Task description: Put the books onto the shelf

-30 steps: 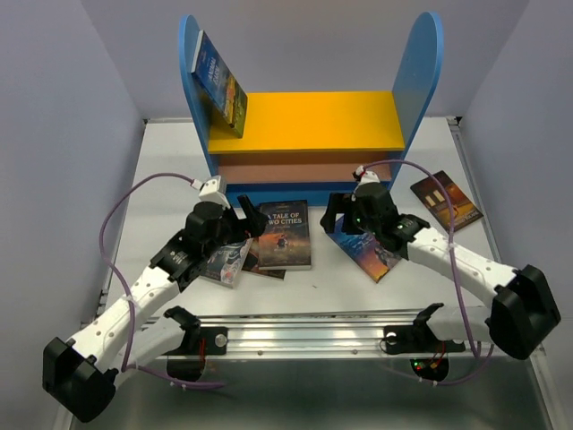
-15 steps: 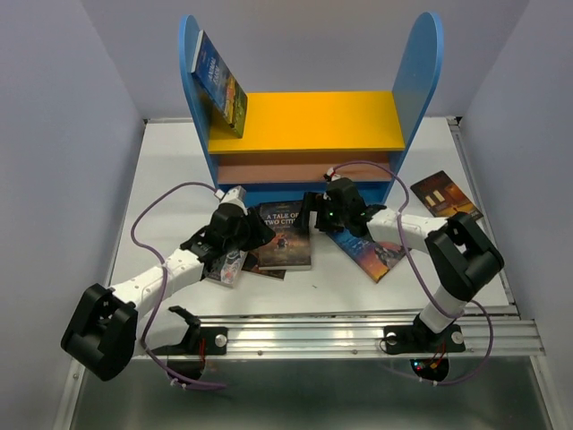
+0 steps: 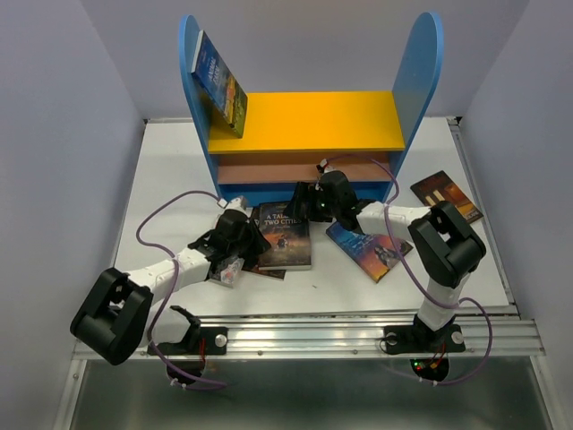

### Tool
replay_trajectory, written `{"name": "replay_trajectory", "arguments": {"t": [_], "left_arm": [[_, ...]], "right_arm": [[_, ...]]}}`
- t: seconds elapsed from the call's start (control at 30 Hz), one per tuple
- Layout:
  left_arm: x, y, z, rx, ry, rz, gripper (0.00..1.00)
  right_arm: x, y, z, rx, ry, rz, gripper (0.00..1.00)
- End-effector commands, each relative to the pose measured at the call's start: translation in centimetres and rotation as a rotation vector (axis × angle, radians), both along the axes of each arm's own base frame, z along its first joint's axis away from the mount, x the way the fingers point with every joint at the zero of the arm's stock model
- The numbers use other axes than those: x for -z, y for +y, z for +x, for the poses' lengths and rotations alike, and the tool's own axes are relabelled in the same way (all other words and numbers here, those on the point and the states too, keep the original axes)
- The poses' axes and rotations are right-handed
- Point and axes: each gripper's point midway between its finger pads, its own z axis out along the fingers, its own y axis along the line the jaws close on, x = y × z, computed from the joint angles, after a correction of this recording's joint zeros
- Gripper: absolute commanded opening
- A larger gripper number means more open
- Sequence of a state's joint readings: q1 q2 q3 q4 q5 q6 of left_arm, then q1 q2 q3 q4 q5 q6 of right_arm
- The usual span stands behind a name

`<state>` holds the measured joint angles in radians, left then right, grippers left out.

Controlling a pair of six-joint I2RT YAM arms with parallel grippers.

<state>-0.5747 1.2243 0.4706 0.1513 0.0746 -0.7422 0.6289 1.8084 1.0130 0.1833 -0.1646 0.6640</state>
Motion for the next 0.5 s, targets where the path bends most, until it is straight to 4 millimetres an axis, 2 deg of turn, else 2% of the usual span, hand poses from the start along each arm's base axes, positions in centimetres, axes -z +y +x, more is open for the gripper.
{"name": "replay_trajectory", "arguments": {"t": [0.0,0.3,0.47], "left_arm": [[0.9,0.2,0.3,-0.009,0.001,0.019,0.30],[2.1,1.5,1.0,-0.039,0.015,0.120,0.26],[3.0,1.7,1.0,-0.040,0.038,0.153,0.25]], "right_arm": [[1.8,-0.2,-0.3,0.048,0.092,0.012,1.00],[4.7,-1.3,-0.7,0.098,0.143,-0.042,1.00],[5.5,-1.4,-0.6,0.111,0.159,-0.053,1.00]]}}
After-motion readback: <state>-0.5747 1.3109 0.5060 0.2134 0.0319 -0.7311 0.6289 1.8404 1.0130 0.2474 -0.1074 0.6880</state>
